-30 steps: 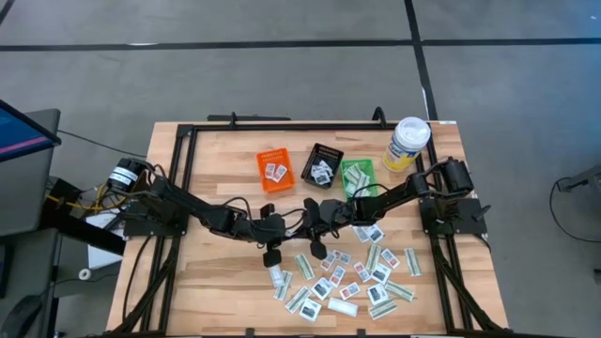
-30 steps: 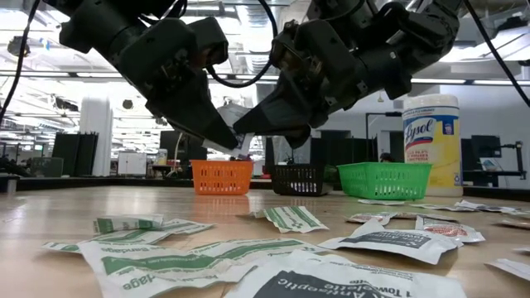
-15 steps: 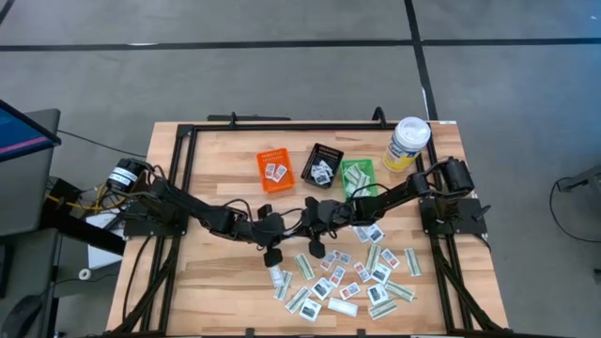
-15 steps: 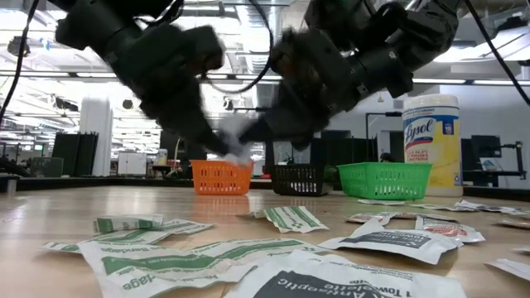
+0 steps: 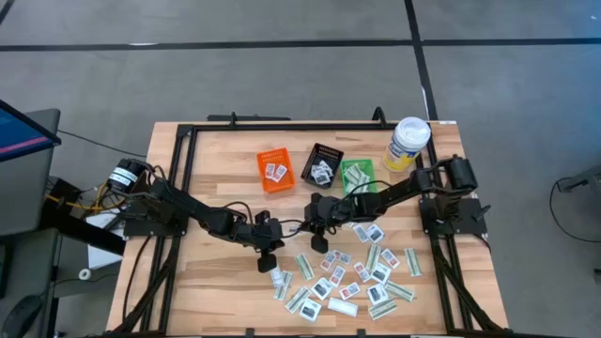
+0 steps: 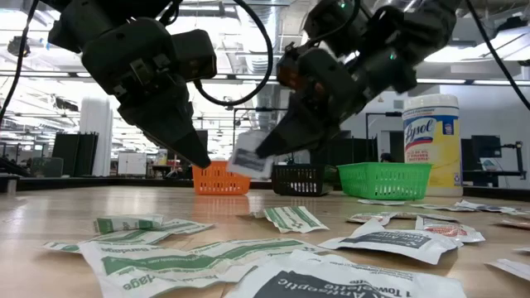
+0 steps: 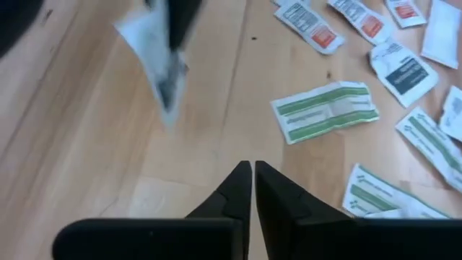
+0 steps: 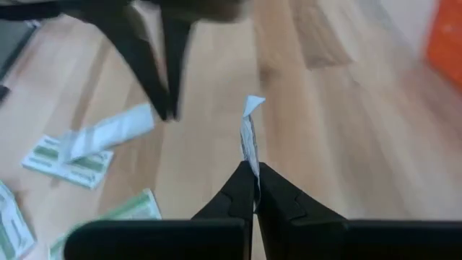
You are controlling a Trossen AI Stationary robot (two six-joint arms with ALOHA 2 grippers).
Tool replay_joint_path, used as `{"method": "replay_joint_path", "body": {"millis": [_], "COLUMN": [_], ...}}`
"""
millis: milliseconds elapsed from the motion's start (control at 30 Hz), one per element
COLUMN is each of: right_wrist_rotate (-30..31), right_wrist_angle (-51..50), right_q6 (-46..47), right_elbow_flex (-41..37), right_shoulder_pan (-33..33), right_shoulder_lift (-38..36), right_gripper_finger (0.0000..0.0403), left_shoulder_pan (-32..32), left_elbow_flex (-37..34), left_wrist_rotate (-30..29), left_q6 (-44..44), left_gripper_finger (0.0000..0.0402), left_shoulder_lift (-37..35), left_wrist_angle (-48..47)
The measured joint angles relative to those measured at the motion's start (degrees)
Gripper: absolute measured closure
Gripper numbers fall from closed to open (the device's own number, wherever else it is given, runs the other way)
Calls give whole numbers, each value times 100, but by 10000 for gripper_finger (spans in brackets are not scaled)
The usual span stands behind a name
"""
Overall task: Pick & Place First Aid Supplies
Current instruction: Put the black towelette pack into the black basket
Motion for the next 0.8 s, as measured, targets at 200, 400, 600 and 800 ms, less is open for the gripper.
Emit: {"method": "replay_joint_path", "body": {"millis": [200, 400, 600, 800], "right_wrist_rotate": [984, 2169, 897, -446], "right_wrist_angle": [-1523, -2298, -2430, -2254], "right_q6": [15, -29, 59, 106], "right_elbow_flex": [1, 6, 6, 8], "right_shoulder_pan": [-274, -874, -1887, -2518], "right_shoulder_lift": [-1017, -1714, -1637, -1093], "right_gripper_finger": [403, 403, 403, 384], "left_shoulder_pan": [-2, 9, 94, 92], "left_elbow_flex": [0, 7, 7, 7], "left_wrist_rotate": [-274, -833, -884, -878], "left_q6": [15, 460, 496, 494], "left_gripper_finger": [393, 394, 389, 394], "left_shoulder_lift": [-1, -39, -39, -39], "left_wrist_angle": [63, 73, 87, 89]}}
